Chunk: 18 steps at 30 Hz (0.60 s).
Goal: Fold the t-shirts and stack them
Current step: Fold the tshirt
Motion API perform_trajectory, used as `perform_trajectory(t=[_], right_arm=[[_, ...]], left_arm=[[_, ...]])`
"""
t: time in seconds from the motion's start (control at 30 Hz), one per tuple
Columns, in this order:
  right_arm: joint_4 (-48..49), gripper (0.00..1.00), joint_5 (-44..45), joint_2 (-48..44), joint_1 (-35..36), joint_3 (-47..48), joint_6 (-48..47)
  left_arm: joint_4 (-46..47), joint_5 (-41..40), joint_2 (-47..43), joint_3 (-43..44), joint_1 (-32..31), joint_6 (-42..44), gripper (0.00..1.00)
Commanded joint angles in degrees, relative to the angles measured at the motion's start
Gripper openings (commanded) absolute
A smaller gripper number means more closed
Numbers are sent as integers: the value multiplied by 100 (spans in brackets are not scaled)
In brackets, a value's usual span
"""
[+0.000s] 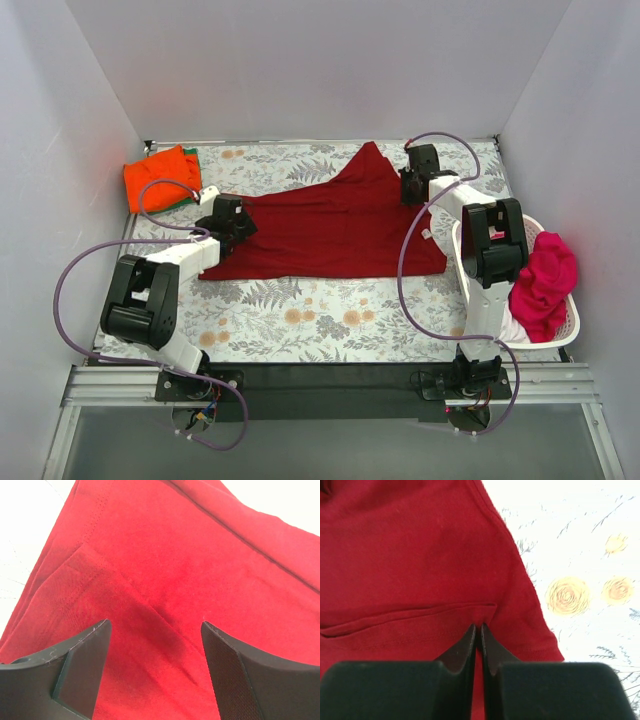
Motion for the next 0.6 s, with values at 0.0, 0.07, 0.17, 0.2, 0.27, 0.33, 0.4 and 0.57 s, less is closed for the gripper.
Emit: perform_trajectory(t=[0.0,0.07,0.17,0.2,0.27,0.33,0.4,0.57], right_arm=[[34,1,76,-192,-39,464,-133],[-10,1,67,-121,-39,535,-142],[-63,1,49,-34,-38,693,-159],[-89,3,40,-7,-38,728,-159],[-160,14,23,63,-38,817,-168],[-204,22,49,55,-38,799,-159],[-204,31,93,-24,-38,650,-124],[-195,41,137,-595,-38,194,-98]], left_arm=[[39,-162,20,13,9,65,67],[39,-171,29,13,0,74,67],[22,-215,-6,4,0,91,67],[31,-223,-15,-5,0,100,67],[31,-224,-32,-5,9,109,67],[22,-197,-58,-14,9,100,67],[4,-241,-102,-40,0,83,67],[-13,-408,-400,-207,0,30,67]])
